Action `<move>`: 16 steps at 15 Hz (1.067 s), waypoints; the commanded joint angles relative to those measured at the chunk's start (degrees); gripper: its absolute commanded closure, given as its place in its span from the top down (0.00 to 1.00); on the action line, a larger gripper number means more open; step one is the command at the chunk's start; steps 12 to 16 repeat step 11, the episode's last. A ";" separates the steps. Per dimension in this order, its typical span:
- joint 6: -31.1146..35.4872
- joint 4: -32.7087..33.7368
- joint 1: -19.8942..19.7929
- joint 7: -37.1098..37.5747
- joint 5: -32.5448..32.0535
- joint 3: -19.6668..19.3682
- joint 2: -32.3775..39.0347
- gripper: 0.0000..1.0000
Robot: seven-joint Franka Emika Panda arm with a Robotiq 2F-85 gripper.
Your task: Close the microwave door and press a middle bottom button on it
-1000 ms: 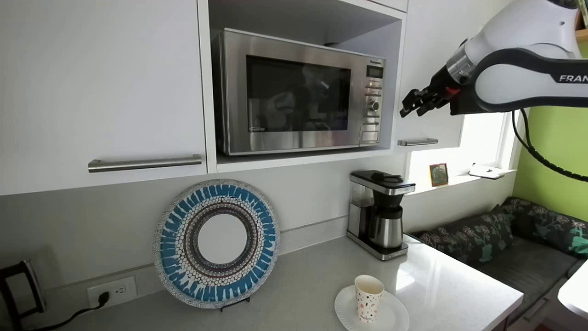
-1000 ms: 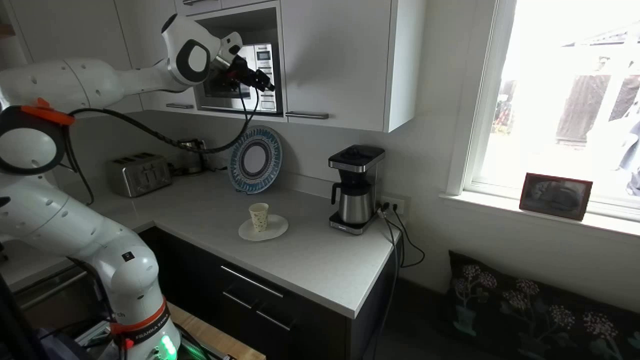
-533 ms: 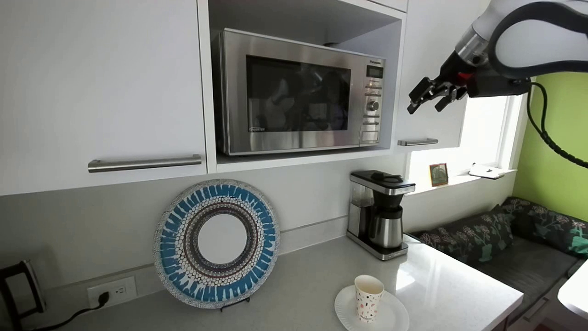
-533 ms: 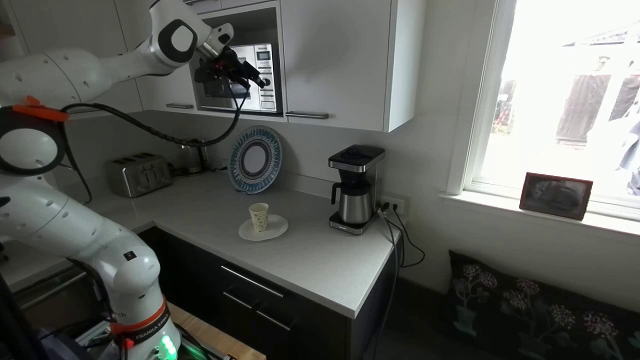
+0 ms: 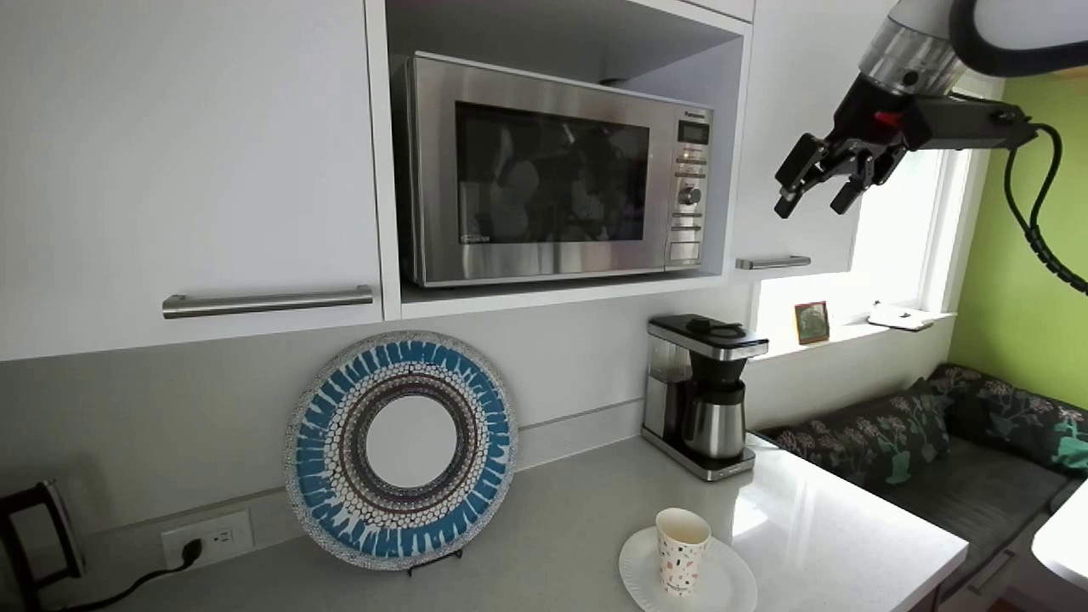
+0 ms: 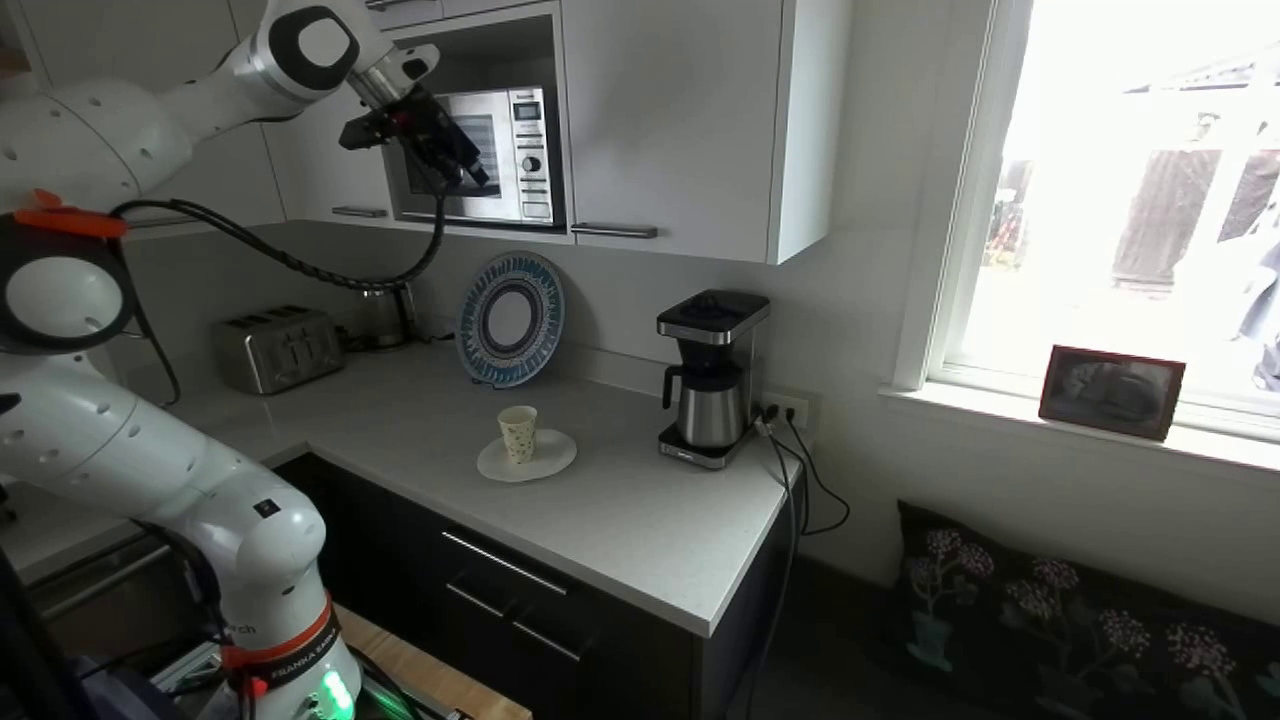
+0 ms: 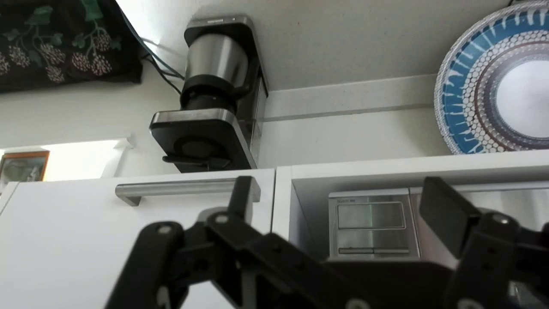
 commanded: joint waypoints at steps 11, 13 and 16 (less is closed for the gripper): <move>-7.75 0.91 3.66 2.95 4.75 -0.03 0.15 1.00; -7.75 0.91 3.66 2.95 4.75 -0.03 0.15 1.00; -7.75 0.91 3.66 2.95 4.75 -0.03 0.15 1.00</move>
